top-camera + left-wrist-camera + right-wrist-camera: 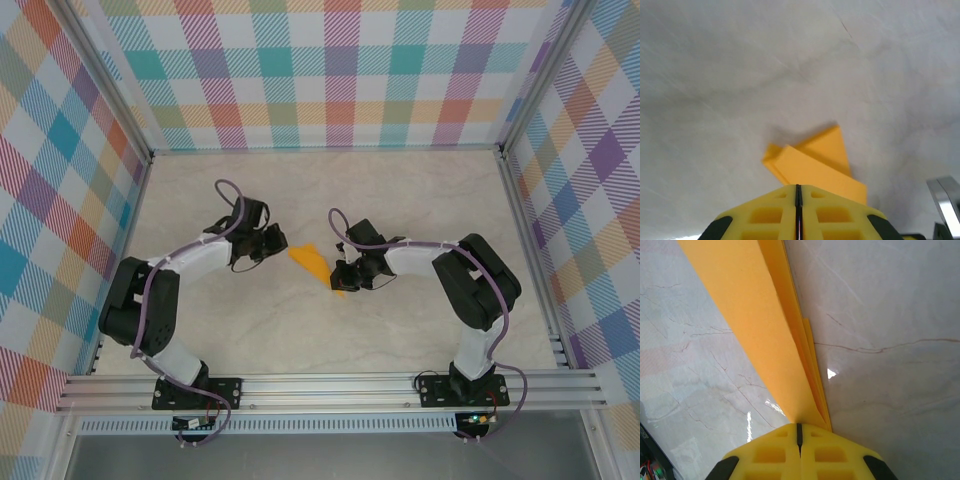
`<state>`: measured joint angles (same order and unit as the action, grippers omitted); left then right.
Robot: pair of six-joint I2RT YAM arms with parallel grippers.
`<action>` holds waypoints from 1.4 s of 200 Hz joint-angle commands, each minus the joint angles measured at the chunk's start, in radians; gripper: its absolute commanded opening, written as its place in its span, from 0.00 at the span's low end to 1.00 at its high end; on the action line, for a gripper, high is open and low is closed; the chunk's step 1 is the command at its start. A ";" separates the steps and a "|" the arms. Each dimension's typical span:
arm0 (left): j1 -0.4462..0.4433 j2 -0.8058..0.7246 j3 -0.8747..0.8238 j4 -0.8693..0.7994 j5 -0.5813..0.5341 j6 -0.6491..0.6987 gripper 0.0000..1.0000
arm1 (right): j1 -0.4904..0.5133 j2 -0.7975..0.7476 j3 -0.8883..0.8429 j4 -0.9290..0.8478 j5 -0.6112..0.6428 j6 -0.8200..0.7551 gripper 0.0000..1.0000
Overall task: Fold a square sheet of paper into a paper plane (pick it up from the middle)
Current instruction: Fold the wing for the fifth time at the center of the table.
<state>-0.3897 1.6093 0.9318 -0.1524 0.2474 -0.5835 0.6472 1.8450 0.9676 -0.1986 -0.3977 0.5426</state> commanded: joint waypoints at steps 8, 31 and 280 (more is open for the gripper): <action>-0.120 -0.006 -0.078 0.113 0.067 -0.100 0.10 | 0.003 0.083 -0.067 -0.152 0.103 0.008 0.04; -0.190 0.023 -0.090 0.154 0.067 -0.138 0.09 | 0.003 0.085 -0.067 -0.152 0.105 0.011 0.04; -0.210 0.217 -0.085 0.173 -0.163 -0.217 0.07 | 0.003 0.101 -0.071 -0.167 0.132 0.007 0.04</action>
<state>-0.6296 1.8137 0.9066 0.0586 0.2371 -0.7738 0.6464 1.8469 0.9676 -0.1989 -0.3981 0.5430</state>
